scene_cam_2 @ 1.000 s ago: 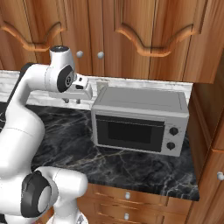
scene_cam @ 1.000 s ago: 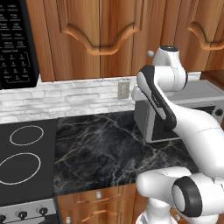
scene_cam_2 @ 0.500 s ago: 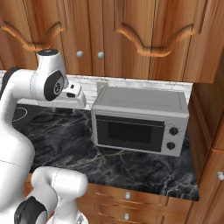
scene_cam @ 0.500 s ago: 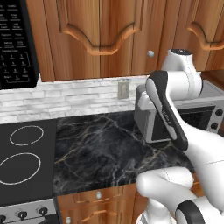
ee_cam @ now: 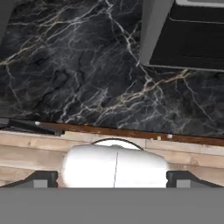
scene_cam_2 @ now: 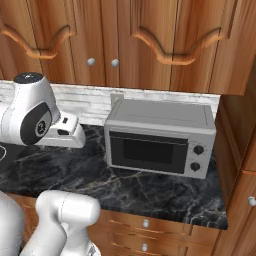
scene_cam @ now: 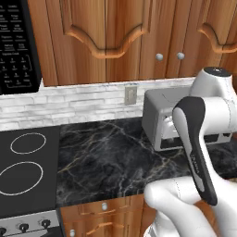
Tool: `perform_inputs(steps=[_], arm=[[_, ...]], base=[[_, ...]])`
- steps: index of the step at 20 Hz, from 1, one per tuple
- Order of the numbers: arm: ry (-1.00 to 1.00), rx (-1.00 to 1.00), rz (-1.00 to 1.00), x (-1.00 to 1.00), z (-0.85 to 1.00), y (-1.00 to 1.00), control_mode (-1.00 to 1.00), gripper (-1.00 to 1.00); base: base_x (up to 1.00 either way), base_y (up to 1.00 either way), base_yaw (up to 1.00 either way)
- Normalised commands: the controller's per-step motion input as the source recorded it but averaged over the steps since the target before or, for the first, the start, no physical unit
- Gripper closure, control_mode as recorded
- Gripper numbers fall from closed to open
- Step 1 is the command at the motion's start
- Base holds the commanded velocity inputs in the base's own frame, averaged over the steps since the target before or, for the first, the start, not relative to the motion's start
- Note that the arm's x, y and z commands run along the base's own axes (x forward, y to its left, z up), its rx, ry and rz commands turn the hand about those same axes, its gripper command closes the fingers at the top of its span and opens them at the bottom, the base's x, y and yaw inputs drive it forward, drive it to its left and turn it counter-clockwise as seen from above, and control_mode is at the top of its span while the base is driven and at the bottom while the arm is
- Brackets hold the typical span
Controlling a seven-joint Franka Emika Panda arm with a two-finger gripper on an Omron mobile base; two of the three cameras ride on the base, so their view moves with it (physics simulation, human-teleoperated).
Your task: Navigate to the stand mixer.
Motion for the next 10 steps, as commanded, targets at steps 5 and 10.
perform_inputs(steps=[5, 10], arm=[[0.00, 0.00, 0.00, -0.17, 0.00, 0.00, 1.00, -1.00], [0.00, 0.00, 0.00, 0.00, 0.00, 0.00, 1.00, -1.00]], base=[[-0.72, 0.02, 0.00], [-0.82, 0.32, 0.47]])
